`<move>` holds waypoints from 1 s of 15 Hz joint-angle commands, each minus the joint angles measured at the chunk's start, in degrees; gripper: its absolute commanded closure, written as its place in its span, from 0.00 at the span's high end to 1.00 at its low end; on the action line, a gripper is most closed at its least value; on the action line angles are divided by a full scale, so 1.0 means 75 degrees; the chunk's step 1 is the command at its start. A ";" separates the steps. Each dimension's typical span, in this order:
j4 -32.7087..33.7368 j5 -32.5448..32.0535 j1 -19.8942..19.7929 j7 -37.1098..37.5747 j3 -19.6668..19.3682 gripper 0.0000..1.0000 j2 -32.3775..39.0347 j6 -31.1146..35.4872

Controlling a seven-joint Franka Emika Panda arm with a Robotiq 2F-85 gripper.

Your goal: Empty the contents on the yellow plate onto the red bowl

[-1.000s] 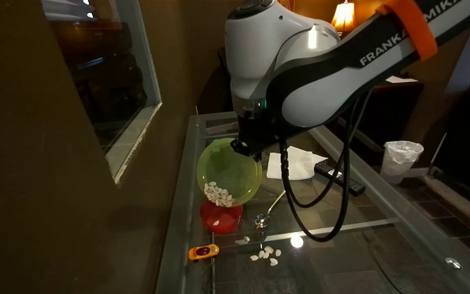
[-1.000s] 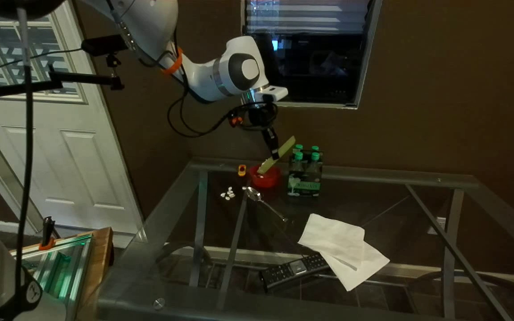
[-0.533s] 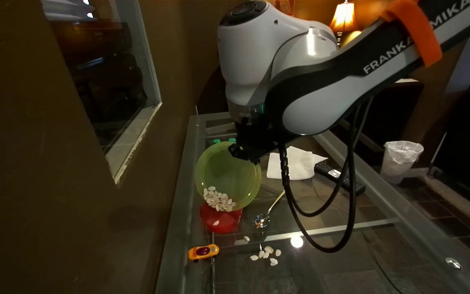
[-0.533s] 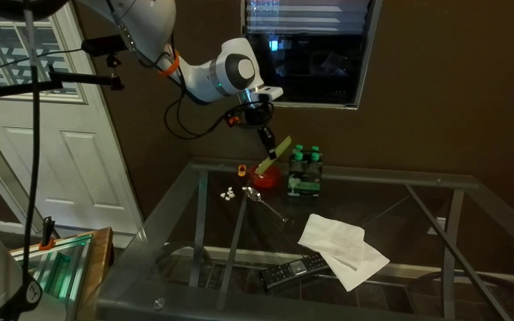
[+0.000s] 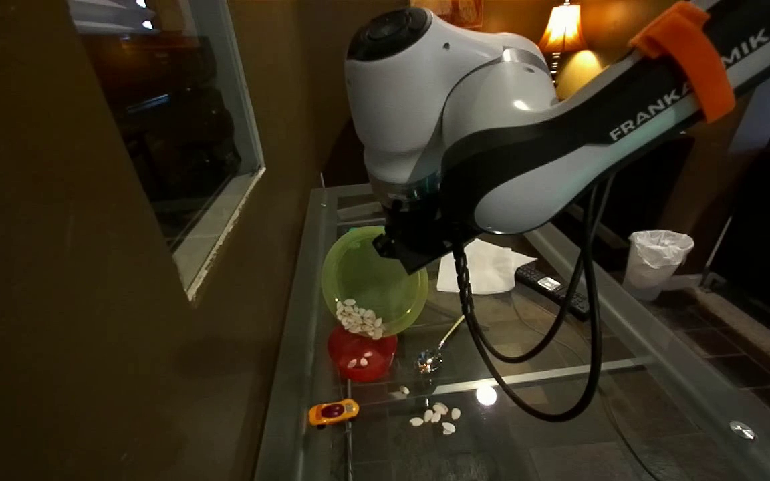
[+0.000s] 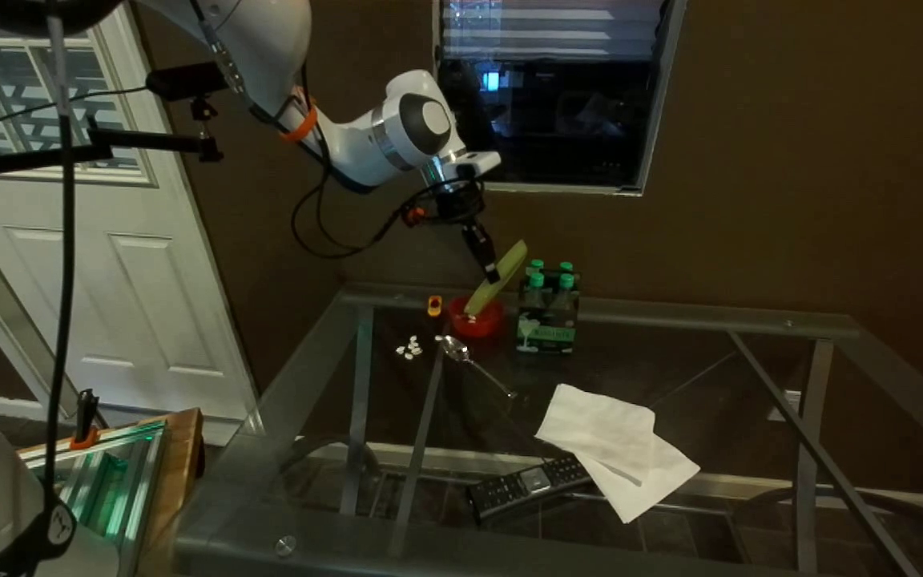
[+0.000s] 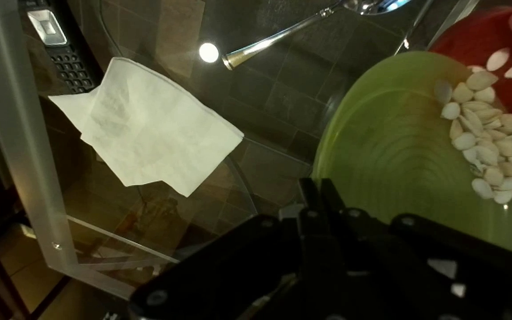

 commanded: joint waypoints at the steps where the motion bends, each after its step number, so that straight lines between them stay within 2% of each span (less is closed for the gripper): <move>1: 0.0250 -0.0534 0.0148 0.0659 0.0031 0.01 0.0173 -0.0308; 15: 0.0280 -0.2616 0.0414 0.2206 0.0633 0.01 0.0201 -0.1613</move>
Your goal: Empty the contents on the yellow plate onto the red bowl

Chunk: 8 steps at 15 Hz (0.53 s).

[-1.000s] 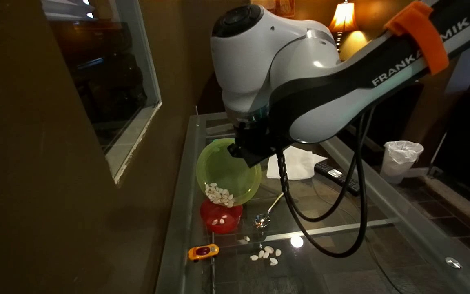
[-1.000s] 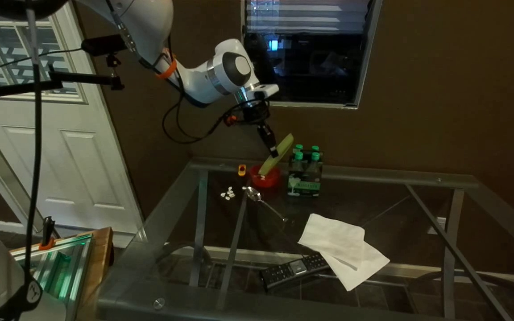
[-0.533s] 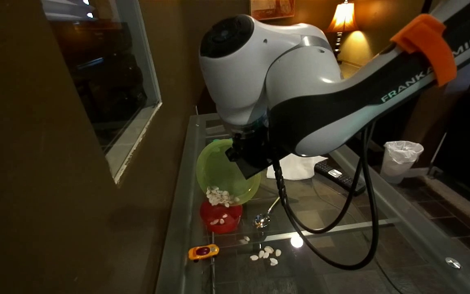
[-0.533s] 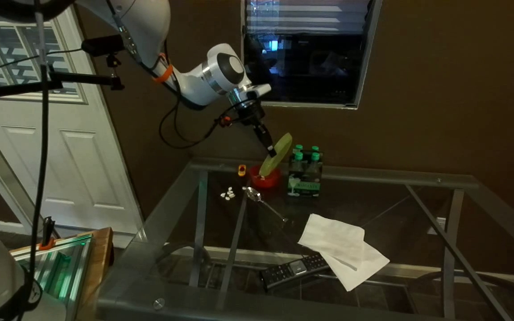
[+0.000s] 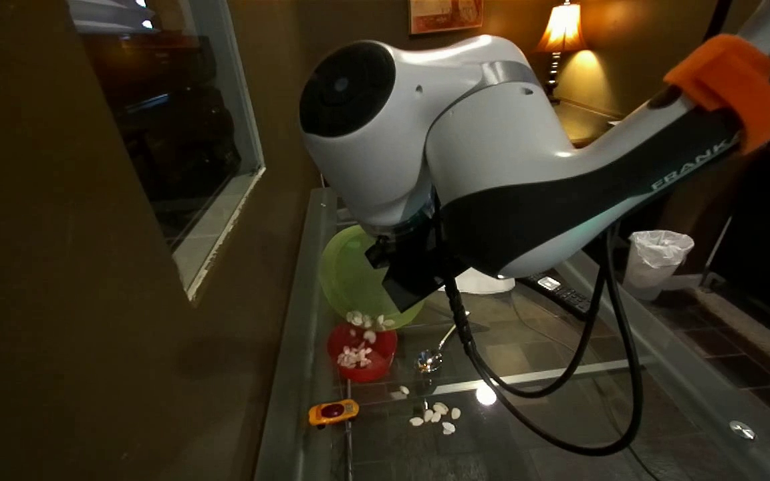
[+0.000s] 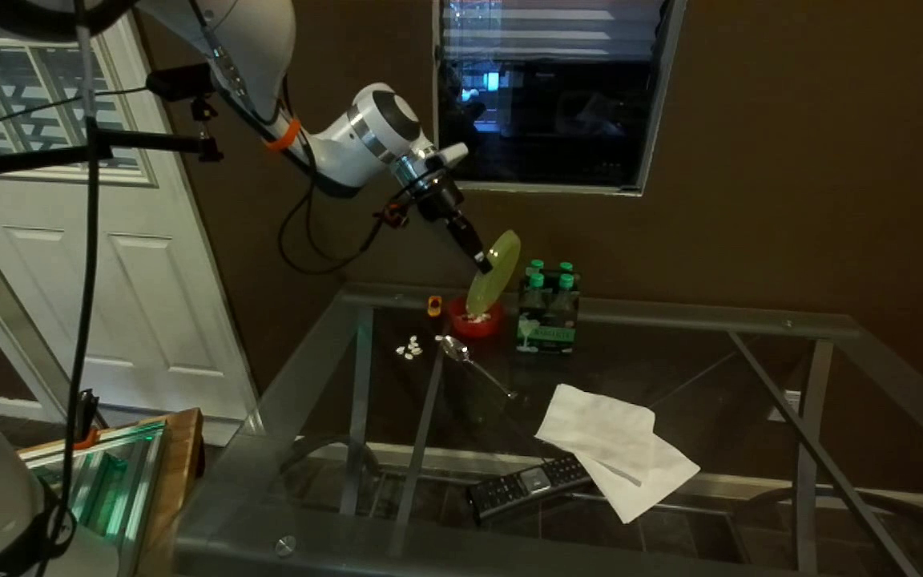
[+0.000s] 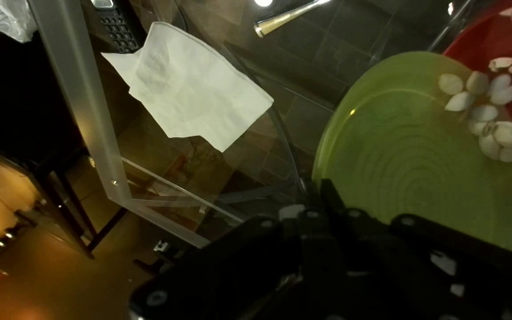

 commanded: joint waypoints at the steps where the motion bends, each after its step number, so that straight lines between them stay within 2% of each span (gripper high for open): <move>1: 0.0266 -0.0582 0.0032 0.0508 0.0222 0.01 0.0162 -0.0581; 8: 0.0319 -0.1489 0.0156 0.1077 0.0588 0.01 0.0328 -0.1375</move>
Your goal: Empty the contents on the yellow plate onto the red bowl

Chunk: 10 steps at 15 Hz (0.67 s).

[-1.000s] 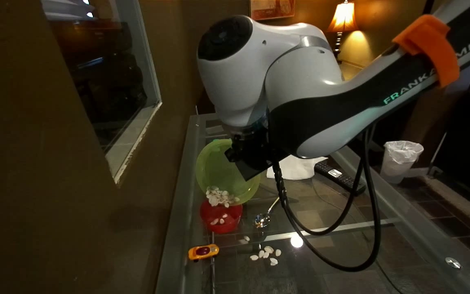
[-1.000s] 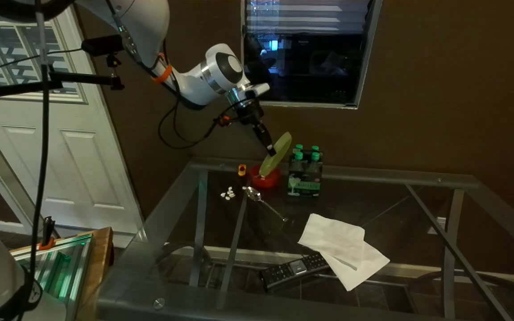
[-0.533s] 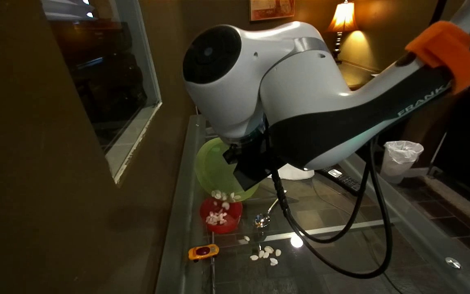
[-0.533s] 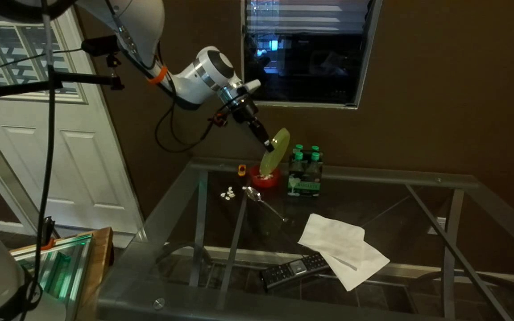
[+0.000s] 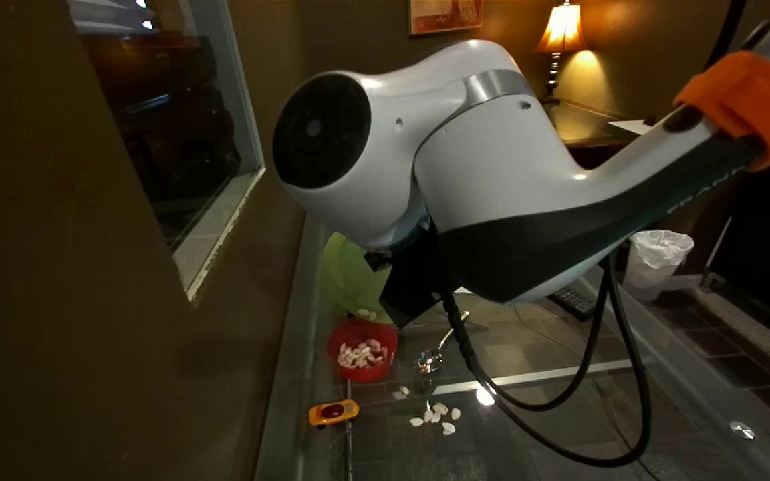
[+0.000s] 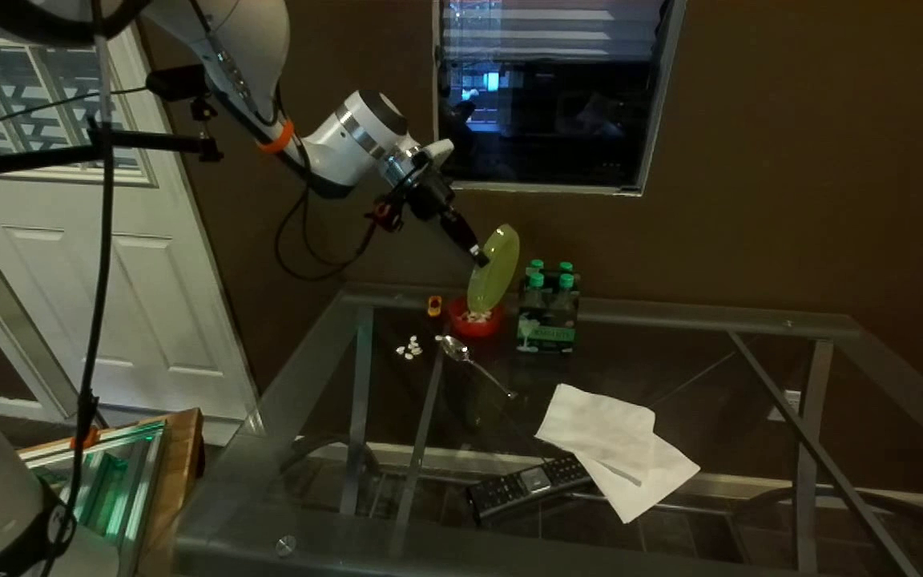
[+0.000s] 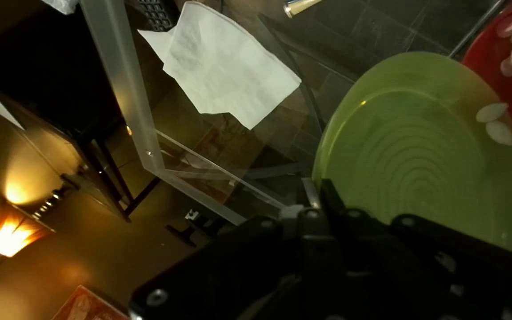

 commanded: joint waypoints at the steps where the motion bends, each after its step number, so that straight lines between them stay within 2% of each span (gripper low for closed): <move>1: 0.0222 -0.0765 0.0146 0.0526 0.0202 0.01 0.0253 -0.0483; 3: 0.0208 -0.1002 0.0164 0.0657 0.0319 0.01 0.0292 -0.0602; 5: 0.0211 -0.0854 0.0059 0.0564 0.0460 0.01 0.0277 -0.0649; 10: -0.0003 0.0665 -0.0839 -0.0384 0.0669 0.01 -0.0311 0.0094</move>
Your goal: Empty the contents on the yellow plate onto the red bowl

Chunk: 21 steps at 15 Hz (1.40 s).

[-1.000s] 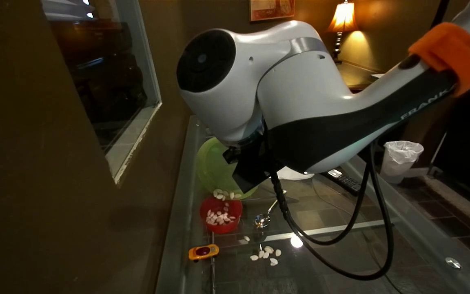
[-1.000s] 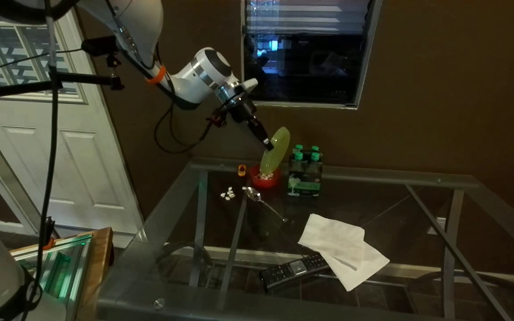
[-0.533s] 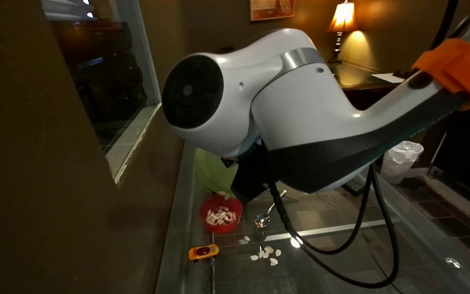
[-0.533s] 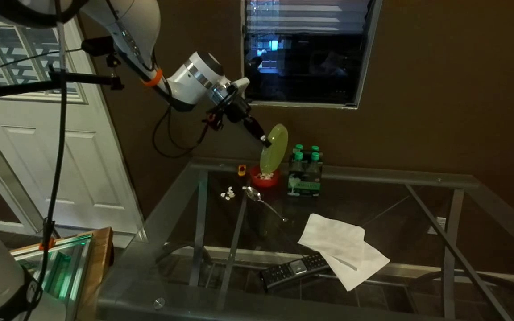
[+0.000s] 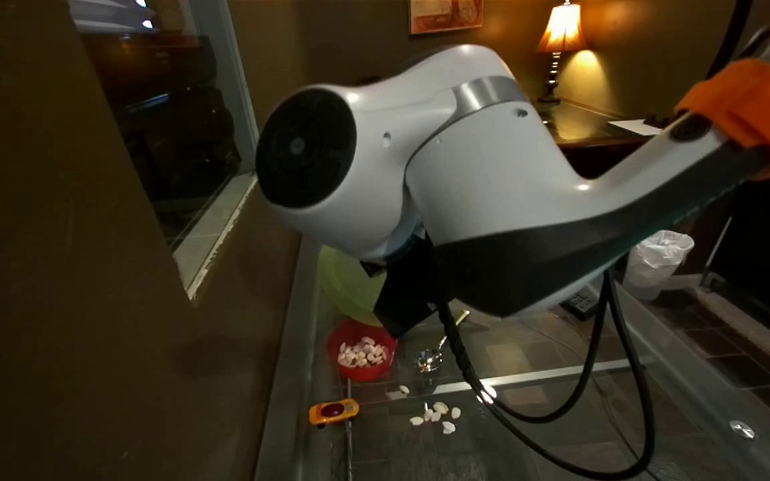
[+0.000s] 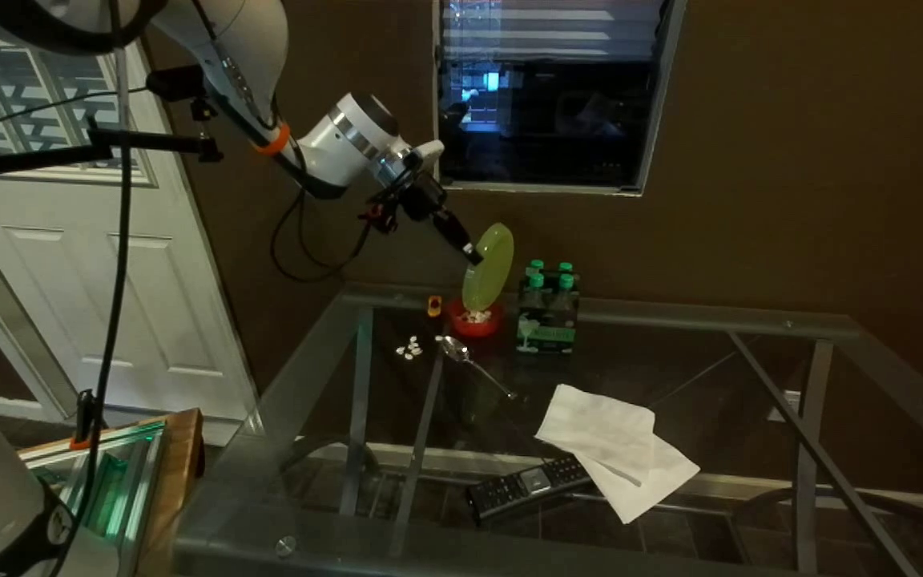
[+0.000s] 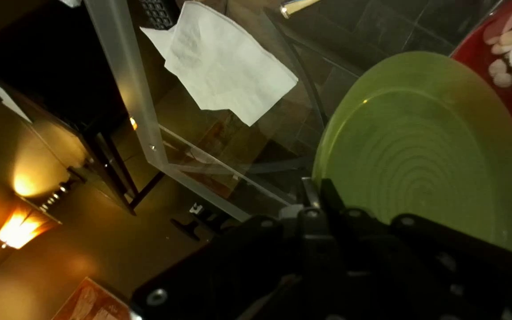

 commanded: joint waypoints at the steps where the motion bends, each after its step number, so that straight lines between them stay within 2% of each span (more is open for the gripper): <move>1: -0.0182 0.1364 -0.0900 -0.0945 0.0188 0.01 -0.0605 0.0627; 6: -0.0581 0.3907 -0.1974 -0.3050 -0.0069 0.01 -0.1434 0.1415; 11: -0.0858 0.6519 -0.2598 -0.5746 -0.0441 0.01 -0.1827 0.1002; 16: -0.1302 0.8026 -0.2892 -0.8144 -0.0691 0.01 -0.1575 0.0777; 21: -0.1682 0.8914 -0.3096 -1.0302 -0.0669 0.01 -0.1033 0.0715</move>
